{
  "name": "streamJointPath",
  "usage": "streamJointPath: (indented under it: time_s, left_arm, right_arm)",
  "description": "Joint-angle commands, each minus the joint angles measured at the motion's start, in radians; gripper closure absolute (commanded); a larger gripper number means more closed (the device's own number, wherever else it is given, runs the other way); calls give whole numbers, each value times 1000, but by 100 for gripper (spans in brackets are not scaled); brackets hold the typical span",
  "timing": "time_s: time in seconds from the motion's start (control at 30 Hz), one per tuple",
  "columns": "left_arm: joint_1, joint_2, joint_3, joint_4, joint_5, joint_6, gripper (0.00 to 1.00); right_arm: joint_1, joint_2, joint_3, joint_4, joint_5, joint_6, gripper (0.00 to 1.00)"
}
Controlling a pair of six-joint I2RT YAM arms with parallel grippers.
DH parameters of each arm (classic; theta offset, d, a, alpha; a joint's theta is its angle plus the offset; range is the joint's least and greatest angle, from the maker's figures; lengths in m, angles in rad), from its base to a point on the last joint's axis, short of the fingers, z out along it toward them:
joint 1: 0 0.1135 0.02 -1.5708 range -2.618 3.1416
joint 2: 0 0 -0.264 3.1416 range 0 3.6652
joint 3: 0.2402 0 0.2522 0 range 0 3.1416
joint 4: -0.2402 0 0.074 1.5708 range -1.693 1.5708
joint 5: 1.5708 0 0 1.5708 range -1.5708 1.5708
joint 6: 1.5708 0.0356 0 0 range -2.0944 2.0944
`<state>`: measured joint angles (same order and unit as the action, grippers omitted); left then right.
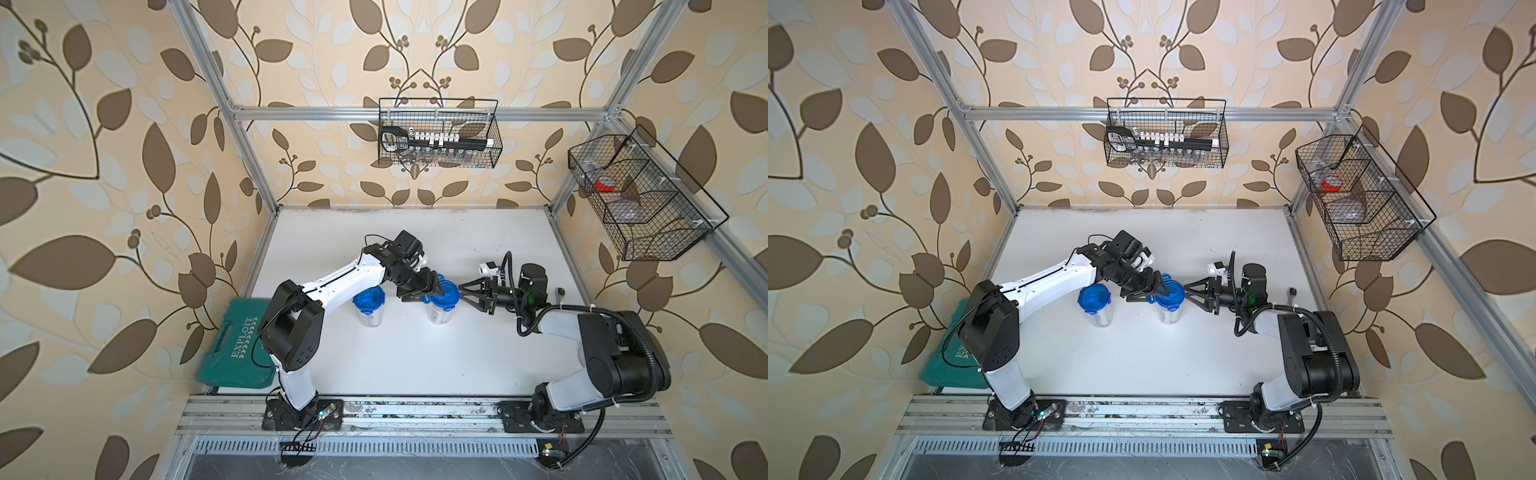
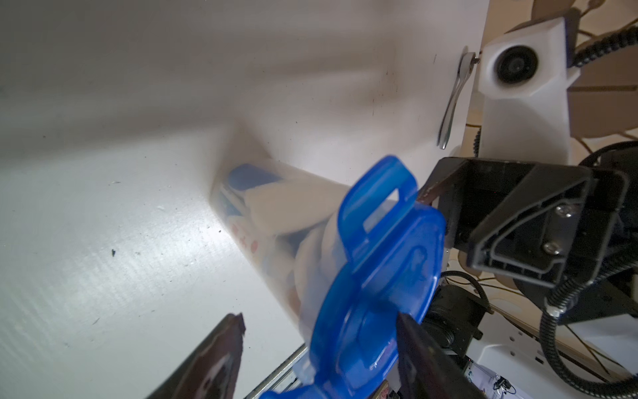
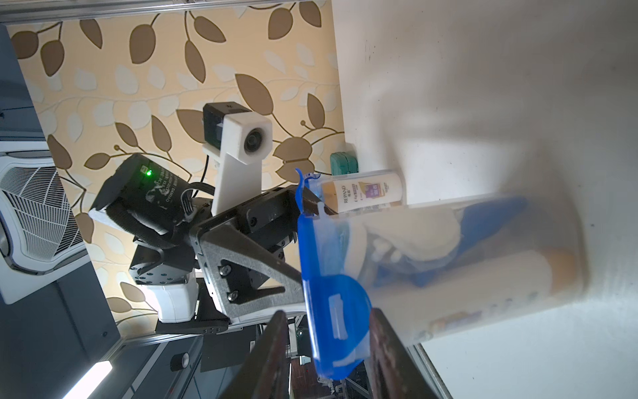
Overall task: Take out toiletry kits
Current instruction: Unfasten the latch on the container.
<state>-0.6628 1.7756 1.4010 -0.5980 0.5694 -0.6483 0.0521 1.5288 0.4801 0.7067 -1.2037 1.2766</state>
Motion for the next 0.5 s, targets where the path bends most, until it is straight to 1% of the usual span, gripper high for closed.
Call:
streamJointPath:
  time_s: [0.0, 0.2, 0.33, 0.47]
  left_arm:
    - [-19, -1, 3, -19, 22, -11, 29]
    - [-22, 8, 28, -15, 27, -16, 28]
    - [-22, 29, 13, -53, -19, -11, 33]
    - [-22, 33, -23, -90, -81, -2, 39]
  right_arm:
    - [15, 23, -24, 51, 7, 18, 62]
    - [18, 47, -22, 78, 10, 30, 61]
    - [18, 45, -15, 94, 12, 46, 65]
    - [18, 46, -18, 156, 6, 88, 70]
